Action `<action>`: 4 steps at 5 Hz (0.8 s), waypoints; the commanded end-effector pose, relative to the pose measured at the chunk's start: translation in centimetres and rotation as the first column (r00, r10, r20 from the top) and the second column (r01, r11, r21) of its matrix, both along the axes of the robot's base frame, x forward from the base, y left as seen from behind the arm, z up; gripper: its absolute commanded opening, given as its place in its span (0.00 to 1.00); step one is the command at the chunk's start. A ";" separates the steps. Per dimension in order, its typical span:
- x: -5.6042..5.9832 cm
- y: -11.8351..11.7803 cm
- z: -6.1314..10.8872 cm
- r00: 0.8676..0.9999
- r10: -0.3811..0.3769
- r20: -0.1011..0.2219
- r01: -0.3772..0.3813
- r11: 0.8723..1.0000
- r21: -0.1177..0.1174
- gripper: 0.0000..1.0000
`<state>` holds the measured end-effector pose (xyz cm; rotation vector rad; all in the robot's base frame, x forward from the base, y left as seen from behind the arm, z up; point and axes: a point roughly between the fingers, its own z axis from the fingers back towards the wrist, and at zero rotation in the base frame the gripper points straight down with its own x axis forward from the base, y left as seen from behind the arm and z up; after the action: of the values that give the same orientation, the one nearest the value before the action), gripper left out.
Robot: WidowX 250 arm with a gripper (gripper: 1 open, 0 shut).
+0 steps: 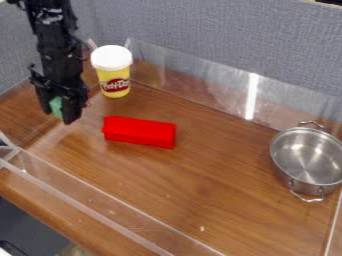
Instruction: Put green object to the left side of the table
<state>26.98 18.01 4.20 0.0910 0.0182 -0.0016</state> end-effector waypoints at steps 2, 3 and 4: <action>0.6 -0.4 0.8 0.999 0.001 0.048 -0.003 1.000 0.026 0.00; 0.6 -0.4 1.2 0.998 0.003 0.063 -0.005 0.999 0.032 0.00; 0.5 -0.3 1.9 0.996 0.004 0.085 -0.007 0.999 0.039 0.00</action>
<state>26.73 17.64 3.52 0.0875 0.0064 0.0182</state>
